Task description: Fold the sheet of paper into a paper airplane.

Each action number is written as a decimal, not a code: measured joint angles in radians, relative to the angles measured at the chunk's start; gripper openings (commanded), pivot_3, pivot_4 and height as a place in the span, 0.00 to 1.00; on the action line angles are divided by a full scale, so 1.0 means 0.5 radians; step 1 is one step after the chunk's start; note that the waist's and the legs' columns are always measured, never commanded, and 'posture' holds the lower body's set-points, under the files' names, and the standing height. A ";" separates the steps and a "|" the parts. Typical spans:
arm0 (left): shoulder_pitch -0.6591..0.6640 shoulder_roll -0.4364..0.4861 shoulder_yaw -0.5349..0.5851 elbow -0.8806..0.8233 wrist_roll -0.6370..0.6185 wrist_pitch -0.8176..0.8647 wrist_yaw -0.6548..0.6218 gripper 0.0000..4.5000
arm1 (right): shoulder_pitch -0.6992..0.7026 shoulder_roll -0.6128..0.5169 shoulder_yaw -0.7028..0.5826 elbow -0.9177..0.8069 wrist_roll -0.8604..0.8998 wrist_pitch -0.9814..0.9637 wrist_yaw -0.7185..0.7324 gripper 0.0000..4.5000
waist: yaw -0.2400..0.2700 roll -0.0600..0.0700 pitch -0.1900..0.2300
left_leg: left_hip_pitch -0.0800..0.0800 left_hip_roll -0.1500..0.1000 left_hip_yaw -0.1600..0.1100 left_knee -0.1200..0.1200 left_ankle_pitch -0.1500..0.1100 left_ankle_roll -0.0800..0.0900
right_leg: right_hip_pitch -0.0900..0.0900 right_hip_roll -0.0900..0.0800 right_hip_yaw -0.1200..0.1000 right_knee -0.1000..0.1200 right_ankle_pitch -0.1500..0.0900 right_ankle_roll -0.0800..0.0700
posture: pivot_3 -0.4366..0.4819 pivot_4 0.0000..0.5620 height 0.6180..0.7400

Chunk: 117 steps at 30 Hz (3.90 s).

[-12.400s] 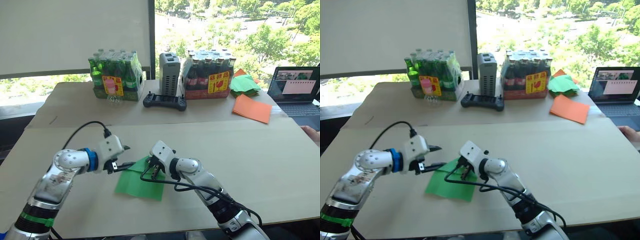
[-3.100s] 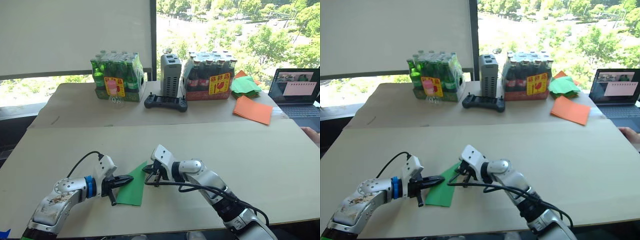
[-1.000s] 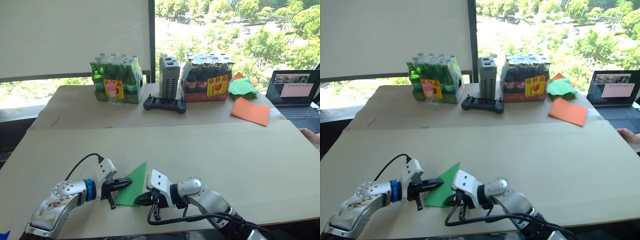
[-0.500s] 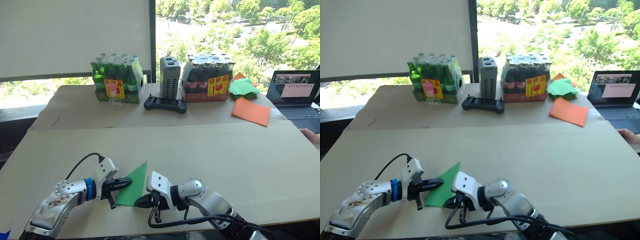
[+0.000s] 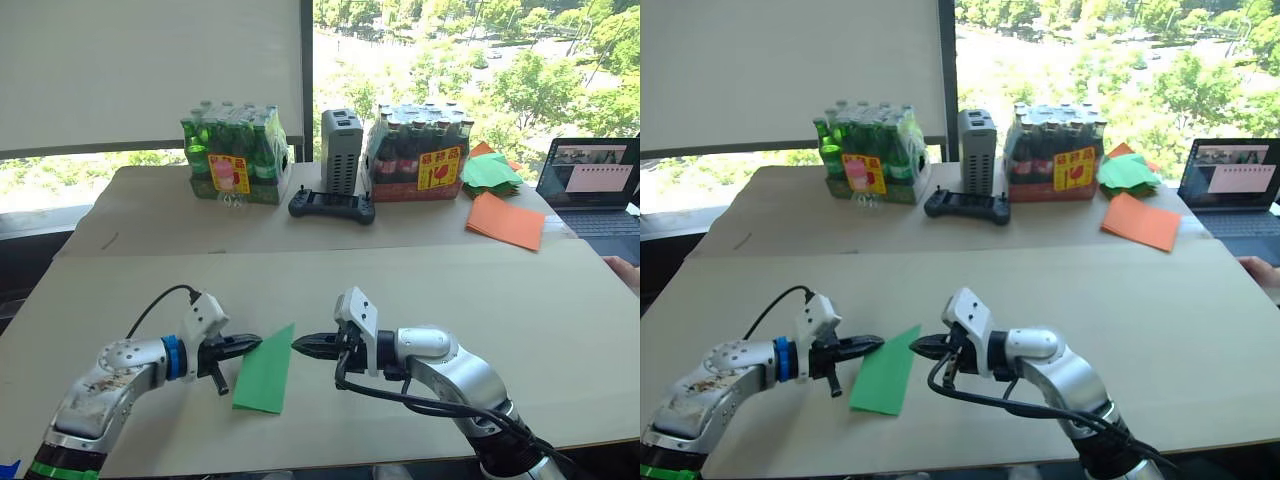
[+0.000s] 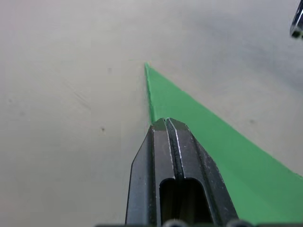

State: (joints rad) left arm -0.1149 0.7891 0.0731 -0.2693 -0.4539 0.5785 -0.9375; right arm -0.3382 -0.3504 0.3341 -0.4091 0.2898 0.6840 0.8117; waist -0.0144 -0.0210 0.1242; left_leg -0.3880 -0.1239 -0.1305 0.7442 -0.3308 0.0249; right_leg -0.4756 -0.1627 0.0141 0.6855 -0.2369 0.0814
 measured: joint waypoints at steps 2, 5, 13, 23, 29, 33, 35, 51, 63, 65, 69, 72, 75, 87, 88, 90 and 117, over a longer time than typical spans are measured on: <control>-0.047 0.123 0.049 0.008 0.002 -0.013 -0.074 0.20 | 0.018 -0.045 -0.001 -0.002 -0.041 -0.002 -0.062 0.00 | 0.003 0.002 0.005 | 0.000 -0.001 0.000 0.000 0.000 0.000 | 0.000 -0.001 0.000 -0.002 0.000 0.000 | 0.48 0.27 0.47; -0.077 0.260 -0.004 0.068 0.086 -0.159 -0.220 0.41 | 0.022 -0.052 -0.002 -0.007 -0.048 -0.003 -0.109 0.00 | 0.003 0.004 0.012 | -0.001 0.000 0.000 0.000 0.000 0.000 | 0.000 0.000 -0.001 -0.002 0.000 0.000 | 0.48 0.27 0.47; -0.437 0.269 -0.256 0.723 0.569 -1.783 -0.627 0.68 | 0.014 -0.065 -0.023 -0.003 -0.046 -0.026 -0.147 0.00 | 0.018 0.001 0.020 | -0.005 -0.001 0.000 0.003 0.000 0.000 | 0.000 -0.003 -0.003 -0.007 0.003 0.000 | 0.48 0.27 0.47; -0.882 0.086 -0.590 1.334 0.591 -3.044 -1.036 0.68 | 0.010 -0.092 -0.026 0.014 -0.050 -0.054 -0.171 0.00 | 0.004 -0.002 0.020 | -0.025 -0.002 0.000 0.012 0.000 0.002 | -0.019 -0.004 -0.005 -0.002 0.005 0.002 | 0.48 0.27 0.47; -0.941 0.017 -0.743 1.400 0.543 -3.163 -1.113 0.56 | 0.022 -0.075 -0.024 0.013 -0.063 -0.054 -0.223 0.00 | -0.013 -0.002 0.020 | -0.036 -0.003 0.001 0.021 0.000 0.002 | -0.034 -0.004 -0.004 0.009 0.006 0.002 | 0.48 0.27 0.47; -0.941 0.024 -0.787 1.402 0.497 -3.167 -1.168 0.27 | 0.037 -0.076 -0.024 0.012 -0.064 -0.054 -0.251 0.00 | -0.009 -0.002 0.020 | -0.036 -0.003 0.001 0.024 0.000 0.002 | -0.033 -0.004 -0.003 0.013 0.006 0.002 | 0.48 0.27 0.47; -0.941 0.038 -0.811 1.409 0.500 -3.177 -1.189 0.13 | 0.041 -0.076 -0.024 0.012 -0.065 -0.054 -0.265 0.00 | -0.008 -0.002 0.020 | -0.036 -0.003 0.001 0.026 0.000 0.002 | -0.033 -0.004 -0.003 0.015 0.006 0.002 | 0.48 0.27 0.47; -0.386 0.111 -0.548 0.393 1.037 -1.312 -0.328 0.02 | -0.017 -0.086 -0.081 0.031 -0.145 -0.075 -0.378 0.00 | -0.031 -0.002 0.020 | -0.034 -0.003 0.001 0.027 0.000 0.002 | -0.035 0.000 -0.001 0.024 0.005 0.002 | 0.48 0.27 0.47; -0.237 -0.298 -0.731 -0.619 1.247 0.565 0.243 0.26 | -0.055 -0.206 -0.223 0.057 -0.208 -0.233 -0.398 0.00 | 0.001 -0.003 0.020 | -0.033 -0.003 0.003 0.030 0.002 -0.001 | -0.032 -0.001 0.001 0.027 0.005 0.001 | 0.48 0.27 0.47; -0.246 -0.340 -0.769 -0.661 1.275 0.663 0.333 0.41 | -0.055 -0.218 -0.221 0.057 -0.213 -0.262 -0.366 0.00 | 0.004 -0.003 0.020 | -0.032 -0.003 0.004 0.030 0.002 -0.001 | -0.031 -0.001 0.001 0.027 0.005 0.001 | 0.48 0.27 0.47; -0.254 -0.358 -0.764 -0.727 1.268 0.802 0.407 0.71 | -0.055 -0.227 -0.221 0.071 -0.218 -0.267 -0.339 0.00 | 0.006 -0.003 0.020 | -0.032 -0.003 0.004 0.031 0.001 -0.001 | -0.031 -0.002 0.001 0.026 0.005 0.001 | 0.48 0.27 0.47; -0.231 -0.304 -0.675 -0.823 1.102 0.899 0.310 0.71 | -0.055 -0.221 -0.217 0.077 -0.216 -0.267 -0.318 0.00 | 0.003 -0.003 0.020 | -0.034 -0.002 0.003 0.031 0.001 -0.001 | -0.034 -0.001 0.001 0.027 0.005 0.001 | 0.48 0.27 0.47; -0.206 -0.134 -0.489 -0.937 0.917 0.902 0.157 0.71 | -0.047 -0.213 -0.214 0.077 -0.217 -0.267 -0.315 0.00 | -0.001 -0.003 0.020 | -0.033 -0.001 0.004 0.029 0.002 -0.002 | -0.034 -0.001 0.001 0.027 0.004 0.000 | 0.48 0.27 0.47; -0.428 0.186 0.148 -0.021 0.270 0.158 -0.516 0.71 | 0.048 -0.182 -0.148 -0.007 -0.197 -0.347 -0.231 0.00 | 0.014 -0.003 0.020 | -0.034 -0.003 0.003 0.033 0.001 -0.001 | -0.032 -0.003 -0.001 0.025 0.004 0.000 | 0.48 0.27 0.47; -0.440 0.187 0.137 0.071 0.277 0.071 -0.526 0.71 | 0.080 -0.190 -0.148 -0.037 -0.184 -0.364 -0.217 0.00 | 0.011 -0.003 0.020 | -0.035 -0.003 0.003 0.033 0.001 -0.001 | -0.033 -0.003 -0.001 0.026 0.004 0.000 | 0.48 0.27 0.47; -0.435 0.201 0.094 0.194 0.286 -0.071 -0.572 0.72 | 0.125 -0.227 -0.142 -0.079 -0.183 -0.418 -0.183 0.14 | 0.005 -0.003 0.020 | -0.036 -0.003 0.003 0.033 0.001 -0.001 | -0.034 -0.004 -0.001 0.026 0.004 0.000 | 0.48 0.27 0.47; -0.239 0.200 0.036 0.090 0.178 -0.105 -0.376 0.72 | 0.145 -0.176 0.159 0.255 -0.749 -1.194 -0.265 0.00 | -0.001 -0.003 0.021 | -0.035 -0.003 0.003 0.037 0.001 -0.001 | -0.035 -0.001 0.000 0.030 0.004 0.000 | 0.48 0.27 0.47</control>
State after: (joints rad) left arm -0.2345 0.8891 0.0912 -0.2243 -0.3649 0.5263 -1.1253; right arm -0.2656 -0.4386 0.4134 -0.2815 -0.0849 0.0869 0.6792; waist -0.0150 -0.0224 0.1344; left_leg -0.4057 -0.1252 -0.1290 0.7625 -0.3303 0.0246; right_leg -0.4930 -0.1632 0.0139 0.7007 -0.2347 0.0814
